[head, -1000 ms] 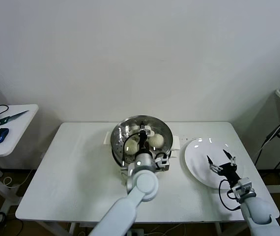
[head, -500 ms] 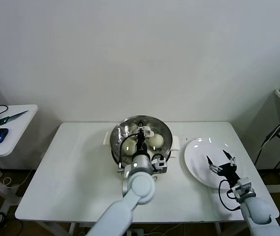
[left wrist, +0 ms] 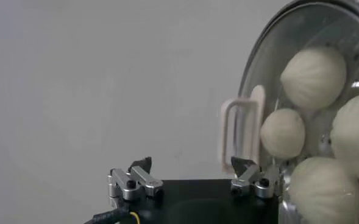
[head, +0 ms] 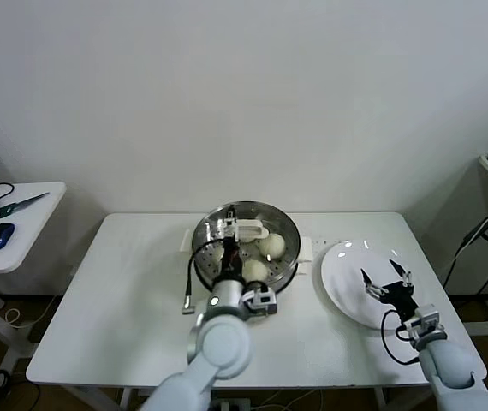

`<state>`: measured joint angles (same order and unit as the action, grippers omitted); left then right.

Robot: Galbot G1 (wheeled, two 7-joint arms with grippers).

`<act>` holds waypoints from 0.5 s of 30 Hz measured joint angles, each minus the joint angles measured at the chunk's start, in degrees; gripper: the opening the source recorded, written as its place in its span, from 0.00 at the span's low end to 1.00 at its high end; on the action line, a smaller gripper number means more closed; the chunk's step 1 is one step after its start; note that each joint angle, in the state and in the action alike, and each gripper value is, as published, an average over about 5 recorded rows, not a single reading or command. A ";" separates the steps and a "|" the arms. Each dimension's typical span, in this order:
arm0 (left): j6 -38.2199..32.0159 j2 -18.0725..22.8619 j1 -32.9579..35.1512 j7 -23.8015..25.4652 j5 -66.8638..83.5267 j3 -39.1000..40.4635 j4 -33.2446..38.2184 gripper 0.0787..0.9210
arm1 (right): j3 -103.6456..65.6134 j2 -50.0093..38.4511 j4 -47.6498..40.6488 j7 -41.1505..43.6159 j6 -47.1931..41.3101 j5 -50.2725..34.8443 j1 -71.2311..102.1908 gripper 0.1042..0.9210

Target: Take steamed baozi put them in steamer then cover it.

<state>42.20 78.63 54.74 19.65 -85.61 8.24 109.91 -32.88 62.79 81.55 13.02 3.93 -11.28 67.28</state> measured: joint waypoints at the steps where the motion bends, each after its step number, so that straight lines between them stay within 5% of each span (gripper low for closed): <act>1: 0.00 -0.50 0.67 -0.23 0.55 -0.39 1.02 0.88 | -0.07 0.02 0.16 -0.08 -0.21 -0.14 0.05 0.88; 7: 0.01 -3.60 6.00 -3.63 6.35 -4.36 6.91 0.88 | -0.54 0.26 1.37 -0.52 -0.95 -0.90 0.65 0.88; 15: -0.07 -4.67 14.53 -15.03 24.75 -15.85 11.05 0.88 | -1.44 1.06 3.75 -0.63 -1.23 -1.54 2.13 0.88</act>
<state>42.13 73.96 69.27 4.62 -60.85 -7.60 120.96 -34.32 63.85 85.30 12.38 2.70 -12.82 69.41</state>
